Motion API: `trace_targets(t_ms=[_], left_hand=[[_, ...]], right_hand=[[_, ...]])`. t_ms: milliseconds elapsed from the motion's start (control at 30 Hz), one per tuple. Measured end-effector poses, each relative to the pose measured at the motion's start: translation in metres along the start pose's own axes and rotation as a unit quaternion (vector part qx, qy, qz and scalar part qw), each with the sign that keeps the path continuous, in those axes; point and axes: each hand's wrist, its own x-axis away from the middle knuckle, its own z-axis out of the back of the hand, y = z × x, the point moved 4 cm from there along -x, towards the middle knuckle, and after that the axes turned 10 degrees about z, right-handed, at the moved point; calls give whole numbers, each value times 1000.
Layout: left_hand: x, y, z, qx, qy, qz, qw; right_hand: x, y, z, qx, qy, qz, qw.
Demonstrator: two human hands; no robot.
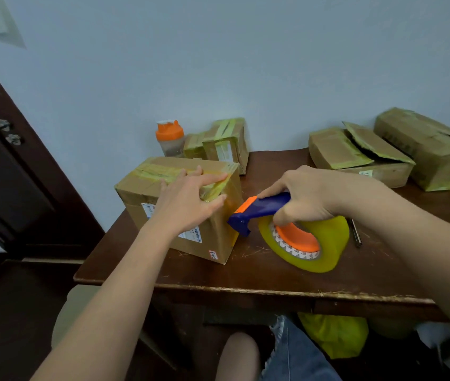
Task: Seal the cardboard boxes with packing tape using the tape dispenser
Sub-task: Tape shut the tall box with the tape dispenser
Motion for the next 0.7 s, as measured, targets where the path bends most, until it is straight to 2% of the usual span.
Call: trace_targets(t_ms=[167, 333, 500, 700], left_hand=[[0, 3, 0, -22, 3, -2, 1000], [1, 2, -1, -27, 5, -8, 1000], [-4, 2, -2, -16, 10, -9, 1000], [-2, 0, -4, -28, 8, -13, 1000]], right_hand=[[-27, -8, 17, -4, -44, -38, 998], [-22, 15, -10, 107, -141, -108, 978], [-16, 36, -22, 90, -165, -156, 970], [-23, 42, -26, 83, -184, -162, 966]])
